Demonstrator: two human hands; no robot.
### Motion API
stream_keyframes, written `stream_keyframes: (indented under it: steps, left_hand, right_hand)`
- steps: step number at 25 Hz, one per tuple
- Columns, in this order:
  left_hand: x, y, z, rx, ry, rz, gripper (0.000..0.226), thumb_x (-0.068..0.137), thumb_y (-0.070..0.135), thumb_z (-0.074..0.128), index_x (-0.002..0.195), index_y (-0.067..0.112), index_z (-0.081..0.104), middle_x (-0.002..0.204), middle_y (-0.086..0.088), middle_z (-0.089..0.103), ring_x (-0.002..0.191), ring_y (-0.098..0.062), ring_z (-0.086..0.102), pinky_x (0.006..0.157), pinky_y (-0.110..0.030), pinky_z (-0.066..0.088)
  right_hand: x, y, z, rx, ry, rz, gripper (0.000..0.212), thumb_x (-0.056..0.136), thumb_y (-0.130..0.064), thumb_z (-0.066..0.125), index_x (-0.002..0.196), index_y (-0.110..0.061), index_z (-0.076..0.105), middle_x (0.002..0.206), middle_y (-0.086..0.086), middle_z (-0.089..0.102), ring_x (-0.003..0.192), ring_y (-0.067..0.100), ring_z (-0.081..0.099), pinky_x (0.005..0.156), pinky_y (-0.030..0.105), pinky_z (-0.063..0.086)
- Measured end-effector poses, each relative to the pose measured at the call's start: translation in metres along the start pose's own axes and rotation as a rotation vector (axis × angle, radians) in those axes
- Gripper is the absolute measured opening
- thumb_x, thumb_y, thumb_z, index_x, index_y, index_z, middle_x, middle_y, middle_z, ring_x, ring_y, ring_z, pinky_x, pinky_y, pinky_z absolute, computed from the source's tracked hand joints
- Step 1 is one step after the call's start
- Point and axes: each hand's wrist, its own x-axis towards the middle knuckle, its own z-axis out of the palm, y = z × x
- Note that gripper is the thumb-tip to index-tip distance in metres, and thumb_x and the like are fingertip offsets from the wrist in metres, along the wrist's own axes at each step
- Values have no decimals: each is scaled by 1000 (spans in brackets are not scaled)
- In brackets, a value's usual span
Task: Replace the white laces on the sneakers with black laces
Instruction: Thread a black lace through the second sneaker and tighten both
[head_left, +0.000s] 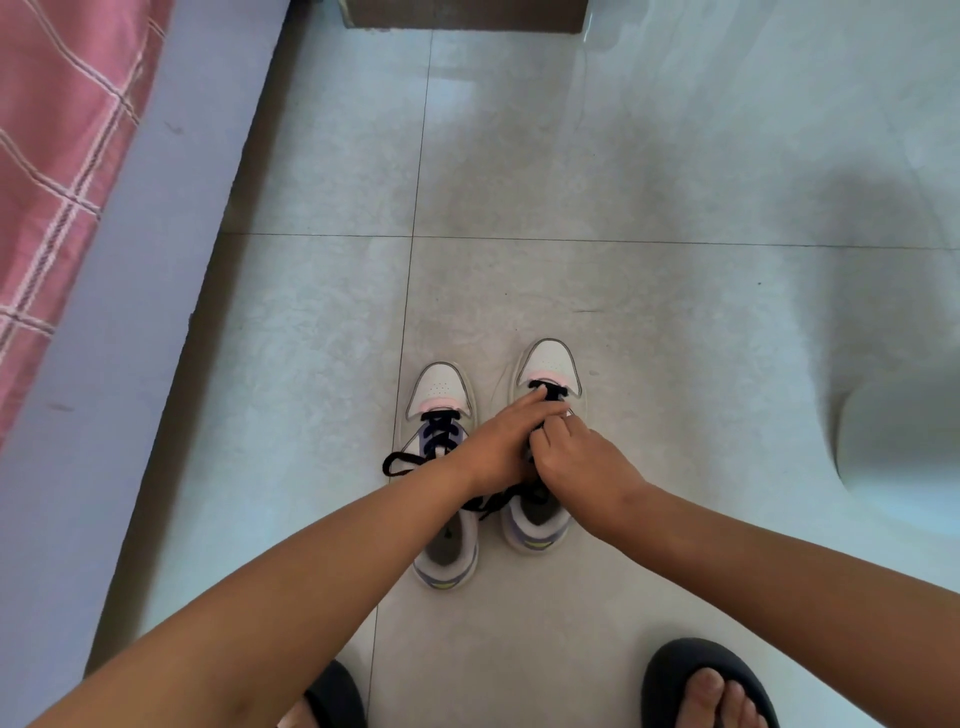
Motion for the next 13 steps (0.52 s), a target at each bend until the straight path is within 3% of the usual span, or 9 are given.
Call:
stream_keyframes:
  steps: [2, 3, 5, 6, 8, 10, 13]
  left_hand:
    - [-3, 0, 1, 120, -22, 49, 55, 92, -4, 50, 143, 4, 32, 143, 8, 27, 139, -4, 5, 108, -3, 5]
    - [-4, -3, 2, 171, -24, 59, 55, 92, -5, 48, 144, 3, 29, 146, 7, 24, 141, -5, 6, 110, -5, 8]
    - [-7, -6, 5, 222, -42, -17, 62, 91, -8, 46, 147, 9, 24, 156, 3, 13, 144, -10, 15, 109, -22, 30]
    - [-8, -6, 6, 233, -55, -46, 66, 89, -8, 45, 147, 13, 23, 157, 4, 8, 143, -10, 20, 104, -27, 38]
    - [-10, 0, 3, 154, -76, -55, 68, 87, -9, 45, 147, 16, 25, 158, 5, 8, 143, -8, 18, 102, -18, 33]
    - [-13, 4, -3, -45, -44, -65, 67, 85, -7, 48, 145, 18, 31, 153, 8, 20, 141, -2, 15, 102, -9, 22]
    - [-24, 0, -7, -224, 94, -168, 42, 89, 13, 59, 129, 25, 52, 136, 8, 45, 127, -3, 41, 105, -25, 38]
  right_hand:
    - [2, -2, -9, 15, -1, 20, 32, 36, 6, 74, 67, 5, 68, 64, 20, 63, 55, 28, 63, 42, 23, 45]
    - [4, -4, -14, 98, -12, 28, 32, 50, 5, 70, 82, 10, 68, 78, 25, 65, 70, 32, 65, 55, 26, 51]
    - [6, -2, -17, 282, -74, 26, 37, 82, 2, 54, 118, 10, 55, 117, 28, 55, 107, 36, 56, 86, 36, 45]
    - [7, 2, -18, 365, -164, 30, 38, 88, 0, 47, 126, 5, 50, 123, 24, 52, 113, 34, 51, 88, 36, 40]
    - [7, 12, -18, 587, -201, 146, 34, 86, -2, 49, 120, -4, 52, 110, 13, 56, 99, 29, 53, 75, 28, 36]
    - [0, 23, -14, 818, -131, 318, 20, 86, -8, 54, 103, -16, 48, 85, -2, 52, 75, 17, 50, 63, 26, 34]
    - [-16, 22, -7, 1002, -227, 494, 24, 89, -22, 58, 105, -21, 40, 77, -6, 50, 64, 9, 49, 55, 22, 36]
